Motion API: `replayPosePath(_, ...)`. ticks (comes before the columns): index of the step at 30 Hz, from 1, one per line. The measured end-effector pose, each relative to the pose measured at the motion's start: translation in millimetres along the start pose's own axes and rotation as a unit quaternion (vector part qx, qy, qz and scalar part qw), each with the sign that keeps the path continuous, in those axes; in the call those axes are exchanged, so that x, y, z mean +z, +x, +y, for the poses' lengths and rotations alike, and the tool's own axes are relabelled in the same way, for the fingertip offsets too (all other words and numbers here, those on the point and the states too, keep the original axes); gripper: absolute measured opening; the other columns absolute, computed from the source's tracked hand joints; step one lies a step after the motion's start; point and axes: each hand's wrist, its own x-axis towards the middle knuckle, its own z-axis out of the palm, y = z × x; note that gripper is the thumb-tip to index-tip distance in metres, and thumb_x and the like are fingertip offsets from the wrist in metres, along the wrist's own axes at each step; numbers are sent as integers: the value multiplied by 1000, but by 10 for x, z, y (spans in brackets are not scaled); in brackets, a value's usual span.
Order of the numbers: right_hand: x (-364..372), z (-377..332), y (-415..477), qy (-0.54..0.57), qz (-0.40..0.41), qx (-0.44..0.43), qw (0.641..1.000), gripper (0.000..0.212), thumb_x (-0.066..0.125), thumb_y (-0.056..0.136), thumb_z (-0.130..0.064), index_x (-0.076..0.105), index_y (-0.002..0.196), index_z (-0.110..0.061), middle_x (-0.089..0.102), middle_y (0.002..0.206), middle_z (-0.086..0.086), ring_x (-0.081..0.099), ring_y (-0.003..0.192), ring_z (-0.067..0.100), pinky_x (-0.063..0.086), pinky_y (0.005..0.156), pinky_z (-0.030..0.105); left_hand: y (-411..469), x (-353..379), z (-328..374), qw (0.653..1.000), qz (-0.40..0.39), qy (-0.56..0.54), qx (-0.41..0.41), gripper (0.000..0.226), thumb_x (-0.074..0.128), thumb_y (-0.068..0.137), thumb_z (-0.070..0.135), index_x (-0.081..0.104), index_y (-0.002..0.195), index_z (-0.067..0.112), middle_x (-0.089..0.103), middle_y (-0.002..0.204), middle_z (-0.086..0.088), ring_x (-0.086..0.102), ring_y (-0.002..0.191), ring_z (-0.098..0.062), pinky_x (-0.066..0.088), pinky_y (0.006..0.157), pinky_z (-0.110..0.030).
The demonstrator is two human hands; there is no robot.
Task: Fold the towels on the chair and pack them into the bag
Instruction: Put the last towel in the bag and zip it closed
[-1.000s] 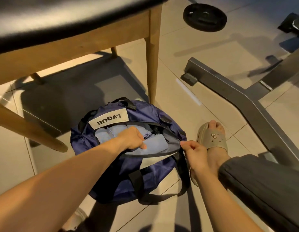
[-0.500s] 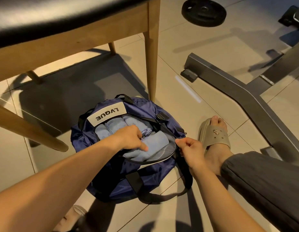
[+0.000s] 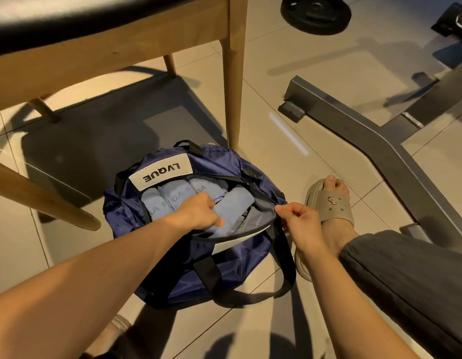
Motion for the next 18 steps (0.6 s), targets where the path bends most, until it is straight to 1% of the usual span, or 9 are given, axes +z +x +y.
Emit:
replayPosePath(2,-9,-108,39,-10,9,-35,999,27,69,95,-10,70,68,-9,59,60,1,50,51,5,43,51,16,20,-23,29,1000,3,18,8,46,87,79,31,64,102,-2,63,106,-9,62,112,-37,50,91,-41)
replayPosePath(4,-14,-201,79,-31,2,-73,997,29,68,95,-10,69,67,-9,59,61,5,51,53,6,44,53,17,43,-40,98,998,-4,51,34,28,83,83,30,65,84,9,68,99,-15,64,108,-38,51,89,-40)
replayPosePath(7,-65,-198,112,-94,-62,-106,988,28,69,94,-12,68,68,-4,60,66,15,54,63,13,47,64,29,116,-79,147,996,-22,55,62,13,77,89,22,68,88,12,68,75,-8,71,83,-29,52,78,-32)
replayPosePath(9,-99,-107,120,-137,-95,-103,981,30,71,93,-14,66,65,-6,57,63,9,52,64,14,46,66,33,160,-108,137,997,-30,24,65,6,74,92,15,73,92,9,67,62,-7,68,61,-23,54,69,-30)
replayPosePath(10,-98,-65,116,-155,-102,-99,978,30,71,92,-14,65,63,-10,56,62,3,52,63,12,46,66,32,168,-116,125,997,-31,10,68,1,73,92,13,73,92,13,66,59,-7,66,55,-20,55,68,-30)
replayPosePath(11,-84,-26,108,-169,-106,-96,975,31,72,92,-13,66,62,-13,55,61,-1,52,62,11,46,66,31,166,-114,117,997,-28,0,68,5,74,91,12,72,91,17,67,59,-7,65,54,-18,55,69,-30)
replayPosePath(14,-24,62,88,-186,-107,-96,972,26,72,91,-10,68,66,-5,54,59,-5,50,59,7,46,65,28,146,-11,96,997,0,3,78,4,76,91,14,76,94,17,69,64,-3,70,68,-19,54,74,-30)
replayPosePath(16,-14,90,72,-179,-102,-98,974,28,72,92,-10,66,68,2,53,59,-4,48,56,4,45,63,23,109,78,101,995,32,41,88,11,76,90,17,77,100,12,73,76,-3,72,86,-23,55,80,-31)
replayPosePath(18,-14,102,75,-168,-96,-98,976,31,71,93,-11,63,67,5,51,58,-4,46,54,3,42,61,21,85,83,120,994,44,51,88,18,78,89,18,75,104,9,76,89,-7,72,93,-26,55,83,-32)
